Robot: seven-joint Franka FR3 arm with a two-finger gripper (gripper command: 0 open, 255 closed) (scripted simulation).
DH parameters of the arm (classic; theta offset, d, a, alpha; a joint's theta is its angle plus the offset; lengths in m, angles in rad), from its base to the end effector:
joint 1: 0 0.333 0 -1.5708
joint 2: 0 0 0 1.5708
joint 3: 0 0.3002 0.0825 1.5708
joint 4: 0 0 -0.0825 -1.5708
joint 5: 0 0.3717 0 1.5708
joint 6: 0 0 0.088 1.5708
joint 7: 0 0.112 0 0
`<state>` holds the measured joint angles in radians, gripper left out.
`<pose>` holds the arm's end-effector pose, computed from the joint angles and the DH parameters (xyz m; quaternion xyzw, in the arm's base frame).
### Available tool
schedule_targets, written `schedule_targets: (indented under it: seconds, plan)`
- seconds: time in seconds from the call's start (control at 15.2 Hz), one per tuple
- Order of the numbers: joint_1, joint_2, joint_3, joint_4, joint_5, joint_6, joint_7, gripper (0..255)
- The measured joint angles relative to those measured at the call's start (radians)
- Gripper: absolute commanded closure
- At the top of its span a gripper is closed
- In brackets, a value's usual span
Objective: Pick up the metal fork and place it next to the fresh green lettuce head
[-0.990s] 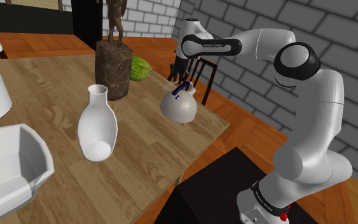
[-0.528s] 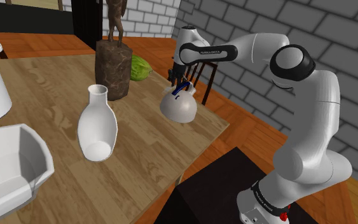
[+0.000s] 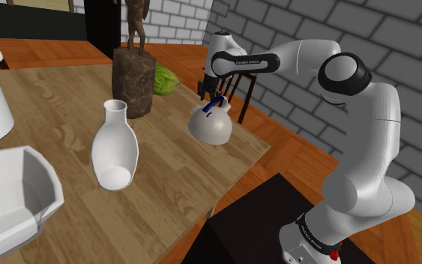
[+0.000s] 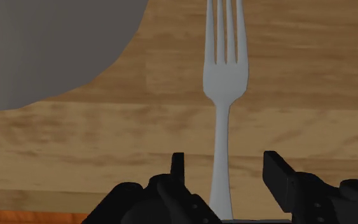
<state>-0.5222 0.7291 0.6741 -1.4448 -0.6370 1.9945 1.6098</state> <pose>0.6945 -0.0225 0.3109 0.7901 -0.6086 0.0541 0.0491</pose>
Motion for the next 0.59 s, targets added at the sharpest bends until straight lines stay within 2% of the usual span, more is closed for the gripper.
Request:
schedule_targets:
  seconds: [0.33, 0.59]
  plan:
    - [0.000, 0.000, 0.000, 0.000, 0.000, 0.000, 0.000, 0]
    - [0.002, -0.038, 0.021, 0.034, 0.028, -0.065, -0.017, 0]
